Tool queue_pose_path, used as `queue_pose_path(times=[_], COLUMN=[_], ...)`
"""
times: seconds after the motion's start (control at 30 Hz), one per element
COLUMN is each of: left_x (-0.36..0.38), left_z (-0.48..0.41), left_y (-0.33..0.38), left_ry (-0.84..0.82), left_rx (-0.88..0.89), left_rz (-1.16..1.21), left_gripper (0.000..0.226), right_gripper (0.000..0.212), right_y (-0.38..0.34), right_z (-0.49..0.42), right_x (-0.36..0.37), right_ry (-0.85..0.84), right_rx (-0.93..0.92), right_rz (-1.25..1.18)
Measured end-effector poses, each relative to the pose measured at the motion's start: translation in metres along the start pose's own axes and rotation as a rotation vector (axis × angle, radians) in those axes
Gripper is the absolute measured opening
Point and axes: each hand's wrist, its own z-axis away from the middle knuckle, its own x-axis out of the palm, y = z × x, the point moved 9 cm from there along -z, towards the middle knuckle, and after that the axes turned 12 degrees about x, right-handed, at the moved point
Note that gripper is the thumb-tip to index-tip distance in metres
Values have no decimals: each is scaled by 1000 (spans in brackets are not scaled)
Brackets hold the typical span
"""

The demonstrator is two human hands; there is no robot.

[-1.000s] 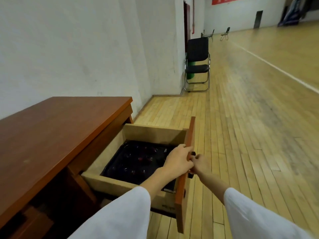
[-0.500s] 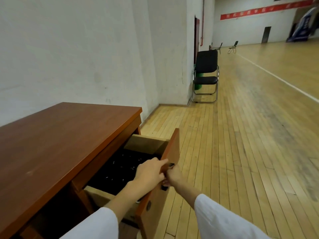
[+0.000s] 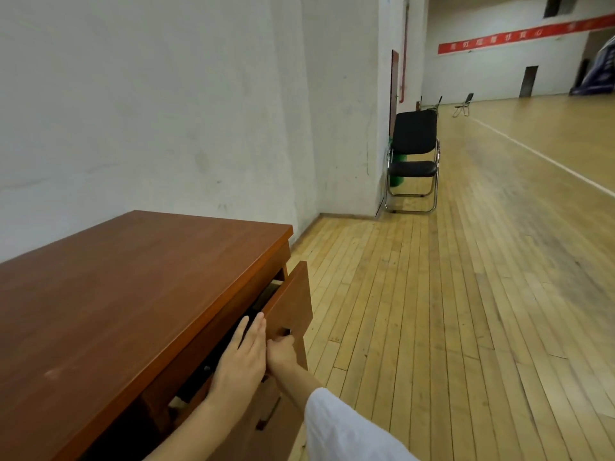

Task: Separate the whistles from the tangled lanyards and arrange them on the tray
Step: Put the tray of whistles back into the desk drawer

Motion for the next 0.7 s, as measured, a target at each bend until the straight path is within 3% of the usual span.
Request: queue_pose_path(times=[0.1,0.33,0.5,0.6,0.7], left_x=[16,44,45,59,43], left_z=[0,5,1,-8,-21], left_y=[4,0,-3,4,-3], left_ry=[7,-18,123,-23,95], left_rx=[28,100,91,116,19], left_rz=[20,34,82,96,264], left_gripper=[57,50,43,46,60], right_gripper=[40,45,43,45,50], right_y=[-3,-8,-10,-6,1], right_z=[-6,-6,-8,-10,-7], right_x=[14,47,46,46,41], right_ry=[-38,-159,-172,-224,-333], right_rx=[-19,-52,-34,-9,99], right_rz=[9,43,54,35,-47])
